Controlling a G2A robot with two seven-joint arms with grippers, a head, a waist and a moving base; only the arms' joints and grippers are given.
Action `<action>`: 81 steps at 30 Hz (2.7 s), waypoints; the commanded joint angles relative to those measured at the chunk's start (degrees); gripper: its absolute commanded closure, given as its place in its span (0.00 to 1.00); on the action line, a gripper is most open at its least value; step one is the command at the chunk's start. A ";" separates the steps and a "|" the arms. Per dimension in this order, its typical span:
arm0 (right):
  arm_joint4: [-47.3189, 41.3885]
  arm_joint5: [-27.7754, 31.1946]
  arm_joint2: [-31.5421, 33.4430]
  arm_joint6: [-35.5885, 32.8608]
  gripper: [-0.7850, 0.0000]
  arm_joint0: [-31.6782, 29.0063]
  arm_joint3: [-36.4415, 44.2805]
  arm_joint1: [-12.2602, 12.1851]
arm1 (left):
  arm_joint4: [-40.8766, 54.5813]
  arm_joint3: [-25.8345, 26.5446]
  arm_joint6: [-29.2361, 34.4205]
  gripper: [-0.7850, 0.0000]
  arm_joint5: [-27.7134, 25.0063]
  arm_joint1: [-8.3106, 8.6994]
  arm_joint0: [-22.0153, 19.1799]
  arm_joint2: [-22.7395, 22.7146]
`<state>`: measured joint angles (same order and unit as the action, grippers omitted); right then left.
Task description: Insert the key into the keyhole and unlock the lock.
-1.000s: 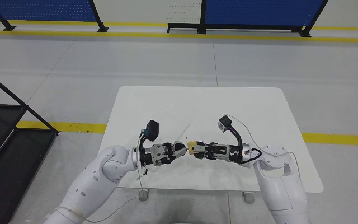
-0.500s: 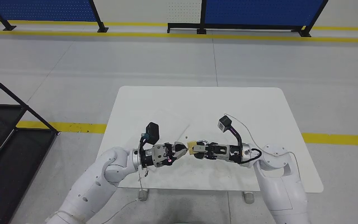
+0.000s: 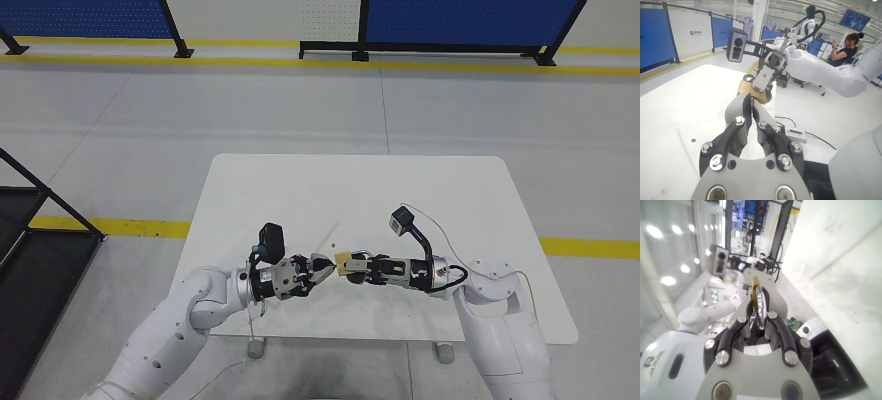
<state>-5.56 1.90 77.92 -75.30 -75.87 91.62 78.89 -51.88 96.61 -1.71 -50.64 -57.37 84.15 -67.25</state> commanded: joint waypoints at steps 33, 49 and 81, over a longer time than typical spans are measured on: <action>0.00 0.00 0.00 0.00 1.00 0.00 0.00 0.00 | -20.30 2.55 -13.20 1.00 6.17 -0.46 2.60 -0.01; 0.00 0.00 0.00 0.00 1.00 0.00 0.00 0.00 | -23.46 3.89 -15.28 0.62 8.17 -0.46 3.68 0.01; 0.00 0.00 0.00 0.00 1.00 0.00 0.00 0.00 | -20.19 5.15 -21.81 0.00 9.05 1.82 14.73 -17.70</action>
<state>-5.56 1.90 77.92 -75.30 -75.87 91.62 78.89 -72.06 101.76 -23.53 -41.58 -55.54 98.88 -84.95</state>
